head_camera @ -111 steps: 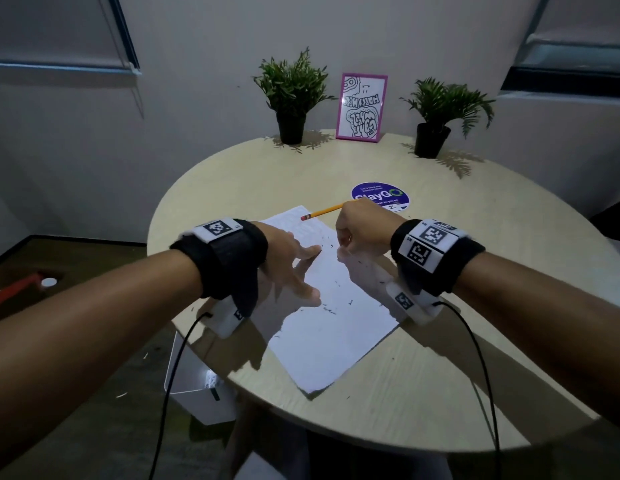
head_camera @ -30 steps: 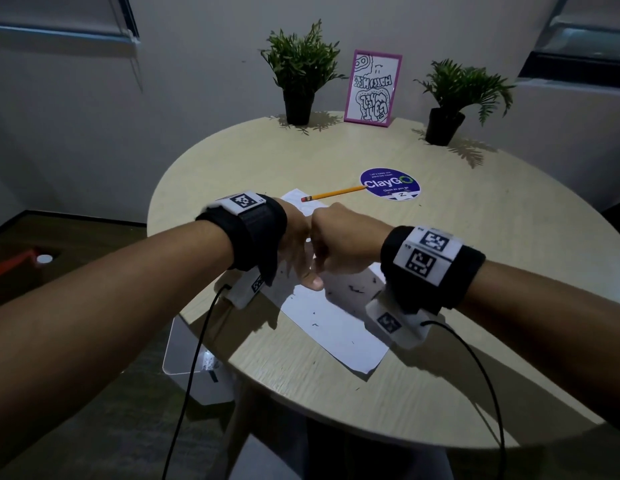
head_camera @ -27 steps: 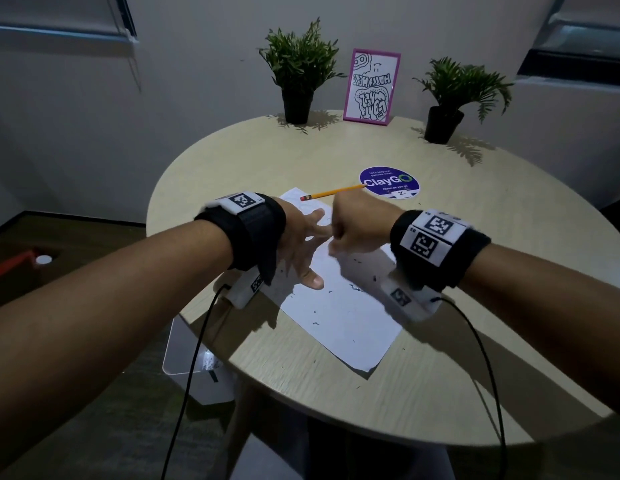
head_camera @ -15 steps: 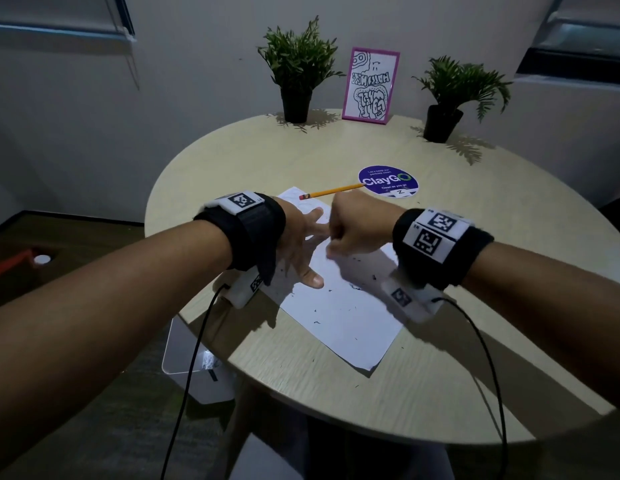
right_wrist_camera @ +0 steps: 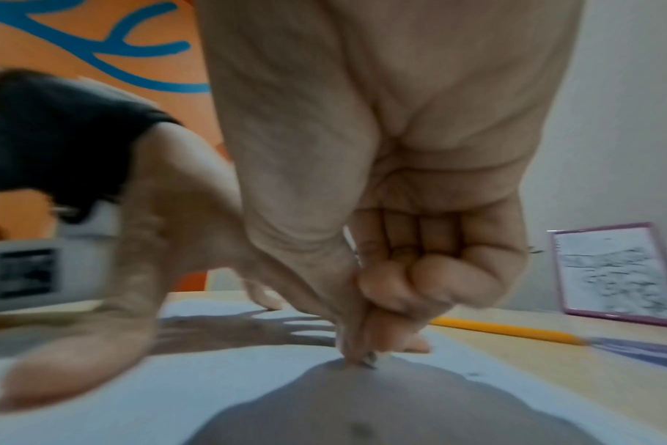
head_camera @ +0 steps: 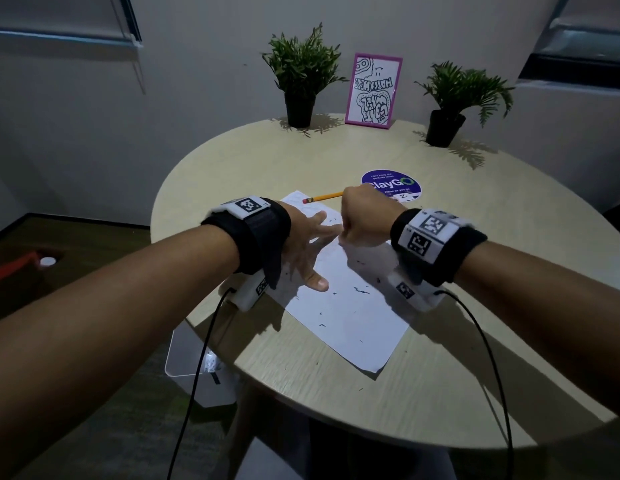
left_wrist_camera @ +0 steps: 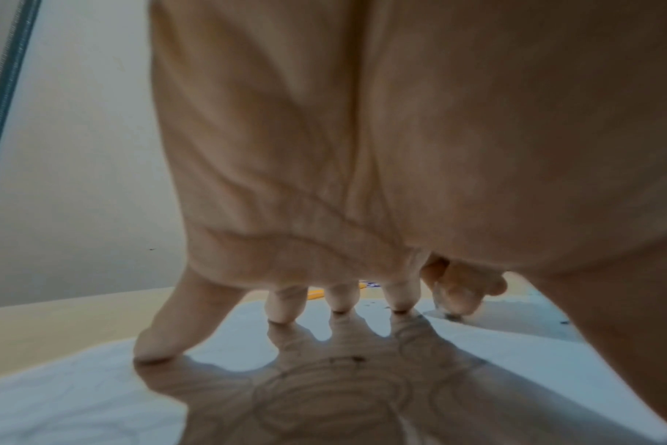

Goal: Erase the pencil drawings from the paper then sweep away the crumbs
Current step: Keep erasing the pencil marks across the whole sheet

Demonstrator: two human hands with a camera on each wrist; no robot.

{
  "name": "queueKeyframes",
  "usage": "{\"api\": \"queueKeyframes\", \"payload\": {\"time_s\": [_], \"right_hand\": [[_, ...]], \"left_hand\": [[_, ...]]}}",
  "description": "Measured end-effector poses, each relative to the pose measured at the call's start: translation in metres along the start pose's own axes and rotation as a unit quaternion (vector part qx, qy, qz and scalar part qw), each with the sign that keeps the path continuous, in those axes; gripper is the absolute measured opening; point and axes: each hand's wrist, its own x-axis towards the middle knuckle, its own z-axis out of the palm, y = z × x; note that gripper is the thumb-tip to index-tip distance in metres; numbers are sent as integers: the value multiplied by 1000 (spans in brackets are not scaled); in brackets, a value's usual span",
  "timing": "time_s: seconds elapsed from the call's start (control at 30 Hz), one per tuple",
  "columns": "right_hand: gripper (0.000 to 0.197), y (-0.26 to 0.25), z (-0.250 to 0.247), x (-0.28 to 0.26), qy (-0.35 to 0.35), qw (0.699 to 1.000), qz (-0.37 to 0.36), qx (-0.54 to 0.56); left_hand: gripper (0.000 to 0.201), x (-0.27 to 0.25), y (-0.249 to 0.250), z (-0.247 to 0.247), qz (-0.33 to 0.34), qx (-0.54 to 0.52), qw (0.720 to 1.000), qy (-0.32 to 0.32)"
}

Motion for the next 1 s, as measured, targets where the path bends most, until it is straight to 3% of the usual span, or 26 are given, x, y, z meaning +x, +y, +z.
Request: {"api": "queueKeyframes", "payload": {"time_s": [0.03,0.13,0.17,0.23,0.33,0.4,0.47,0.57,0.6,0.7,0.77,0.87,0.97,1.0], "right_hand": [[26,-8,1,-3,-6,1000,-18,-7],[34,-28,6,-16,-43,994,-98,6],[38,-28,6,-18,-55,992,-115,18],[38,-22,5,-15,-68,992,-105,21],[19,0,0,-2,-34,999,-25,4],[23,4,-2,1,-13,1000,-3,-15],[27,-5,0,-3,-19,999,-28,-18],[27,-23,9,-12,-53,994,-94,6],[24,-23,9,-13,-65,993,-101,15],[26,-4,2,1,-52,998,-32,15],[30,5,-2,8,-15,1000,14,0],[36,-7,0,2,-8,1000,-13,-17],[34,-27,8,-14,-48,995,-90,-5],[31,-26,9,-14,-61,994,-95,6]], "left_hand": [[113,1,-1,-1,-17,-1,1000,-2],[60,-4,-4,-12,-37,-61,997,-35],[57,-9,-3,-15,-37,-63,997,-35],[80,-9,-3,-11,-26,-35,999,-2],[125,-3,-1,-4,6,19,1000,-23],[124,-1,-2,-2,12,17,1000,-19],[109,-2,-3,-3,16,30,999,0],[62,-8,-2,-9,48,36,996,67],[64,-9,-3,-9,51,30,996,66],[120,-4,-3,-6,6,30,999,-27],[128,-6,-2,-6,7,17,999,-36],[107,-11,1,-8,11,11,1000,-11],[55,-11,2,-10,24,22,999,36],[50,-10,1,-10,34,26,998,56]]}}
